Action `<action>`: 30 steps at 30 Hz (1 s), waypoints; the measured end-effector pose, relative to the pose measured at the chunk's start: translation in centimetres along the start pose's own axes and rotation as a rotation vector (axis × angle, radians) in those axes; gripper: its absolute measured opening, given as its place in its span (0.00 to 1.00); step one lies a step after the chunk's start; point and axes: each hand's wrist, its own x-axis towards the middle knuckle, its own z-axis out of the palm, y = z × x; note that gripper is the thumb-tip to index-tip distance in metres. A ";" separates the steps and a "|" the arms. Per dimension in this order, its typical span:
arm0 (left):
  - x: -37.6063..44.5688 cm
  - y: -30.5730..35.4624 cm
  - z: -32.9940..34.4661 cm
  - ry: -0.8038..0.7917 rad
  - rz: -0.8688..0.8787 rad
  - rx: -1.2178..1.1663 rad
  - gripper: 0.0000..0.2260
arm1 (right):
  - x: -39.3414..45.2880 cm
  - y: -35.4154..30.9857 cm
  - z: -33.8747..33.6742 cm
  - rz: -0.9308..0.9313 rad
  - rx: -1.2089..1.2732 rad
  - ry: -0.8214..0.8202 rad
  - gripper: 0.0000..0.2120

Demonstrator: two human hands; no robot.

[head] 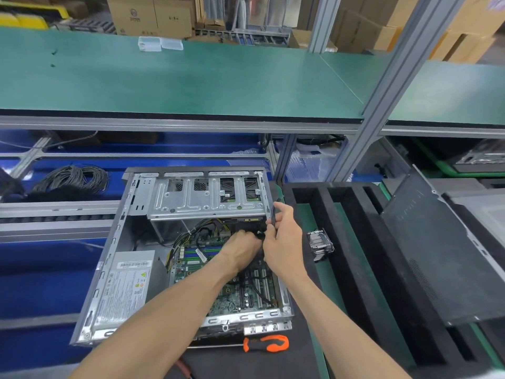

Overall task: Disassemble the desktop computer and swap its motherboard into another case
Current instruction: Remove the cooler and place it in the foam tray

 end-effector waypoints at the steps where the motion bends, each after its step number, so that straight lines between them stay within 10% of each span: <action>1: -0.1 -0.1 -0.2 -0.004 -0.009 0.000 0.11 | 0.0 0.0 0.0 0.000 0.002 0.001 0.22; 9: 0.2 0.5 -2.2 -0.176 -0.026 -0.106 0.07 | -0.3 0.0 0.1 -0.002 0.002 -0.008 0.22; 13: -3.0 -1.5 -1.9 0.032 0.080 -0.088 0.08 | -0.1 -0.1 0.1 -0.002 -0.001 -0.004 0.21; 20: -6.7 -5.7 -2.0 0.060 -0.296 0.095 0.09 | -0.2 -0.5 0.0 0.032 0.001 -0.037 0.21; 30: -5.0 -9.2 -1.3 0.004 -0.375 0.132 0.10 | -0.1 -0.2 0.0 0.042 0.008 -0.048 0.22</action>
